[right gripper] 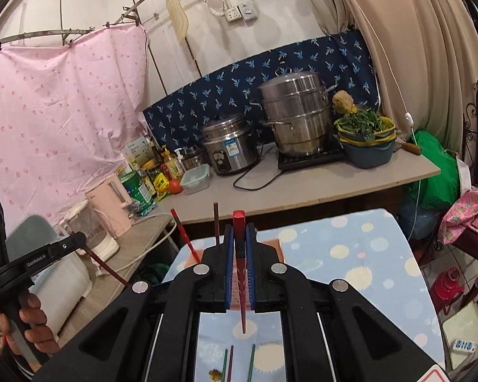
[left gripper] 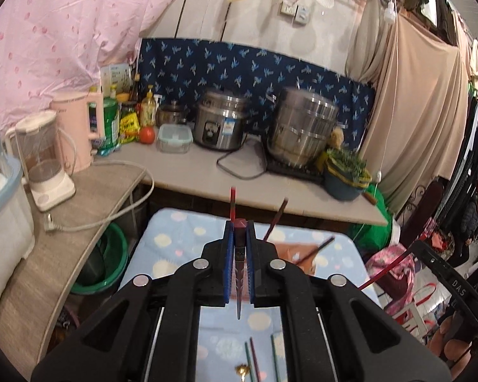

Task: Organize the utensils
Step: 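Lower the chopsticks into the holder and open both tools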

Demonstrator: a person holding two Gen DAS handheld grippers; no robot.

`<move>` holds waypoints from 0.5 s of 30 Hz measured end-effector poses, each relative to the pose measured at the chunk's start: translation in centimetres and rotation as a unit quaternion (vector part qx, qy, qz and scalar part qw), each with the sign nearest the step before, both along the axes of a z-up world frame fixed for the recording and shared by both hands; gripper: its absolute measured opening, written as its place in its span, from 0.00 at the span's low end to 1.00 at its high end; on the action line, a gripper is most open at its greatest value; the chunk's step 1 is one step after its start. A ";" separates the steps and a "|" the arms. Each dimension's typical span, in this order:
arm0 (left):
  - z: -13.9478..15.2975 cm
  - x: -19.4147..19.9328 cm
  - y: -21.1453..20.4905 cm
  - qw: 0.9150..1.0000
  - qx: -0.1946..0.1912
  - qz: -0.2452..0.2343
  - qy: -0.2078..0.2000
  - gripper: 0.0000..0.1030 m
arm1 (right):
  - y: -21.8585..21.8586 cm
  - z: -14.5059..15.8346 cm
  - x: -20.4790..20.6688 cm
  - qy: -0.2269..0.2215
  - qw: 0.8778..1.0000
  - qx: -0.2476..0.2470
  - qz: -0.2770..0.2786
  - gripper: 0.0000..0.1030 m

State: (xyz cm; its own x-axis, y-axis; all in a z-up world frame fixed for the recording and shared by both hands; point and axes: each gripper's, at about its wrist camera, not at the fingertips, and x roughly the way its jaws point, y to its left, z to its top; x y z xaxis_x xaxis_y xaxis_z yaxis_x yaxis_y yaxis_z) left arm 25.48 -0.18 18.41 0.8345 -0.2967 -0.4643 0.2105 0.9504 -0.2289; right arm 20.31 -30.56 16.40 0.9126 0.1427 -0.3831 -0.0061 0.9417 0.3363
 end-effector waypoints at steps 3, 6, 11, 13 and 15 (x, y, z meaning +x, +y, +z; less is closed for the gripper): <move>2.0 1.3 -0.3 1.000 -0.007 0.004 -0.025 0.07 | -0.1 1.6 1.9 -0.017 1.000 0.004 -0.001 0.07; 3.3 2.7 -0.8 0.999 -0.012 0.006 -0.040 0.07 | 0.1 2.8 3.9 -0.028 1.000 0.003 -0.003 0.07; 3.6 5.7 -1.5 0.999 -0.013 0.009 -0.040 0.07 | 0.2 3.1 7.1 -0.028 1.000 0.004 -0.006 0.07; 2.8 6.8 -1.9 0.999 -0.008 0.012 -0.033 0.07 | 0.5 2.6 8.3 -0.020 1.000 -0.002 -0.006 0.07; 1.9 7.7 -2.2 1.000 0.000 0.014 -0.023 0.07 | 0.6 1.9 9.5 -0.009 1.000 -0.008 -0.006 0.07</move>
State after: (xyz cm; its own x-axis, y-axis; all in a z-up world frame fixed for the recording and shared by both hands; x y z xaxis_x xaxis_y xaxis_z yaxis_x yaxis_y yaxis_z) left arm 33.18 -2.37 20.33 0.8626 -0.2740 -0.4253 0.1949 0.9557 -0.2205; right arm 29.78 -29.97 18.27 0.9211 0.1268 -0.3681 -0.0018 0.9468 0.3217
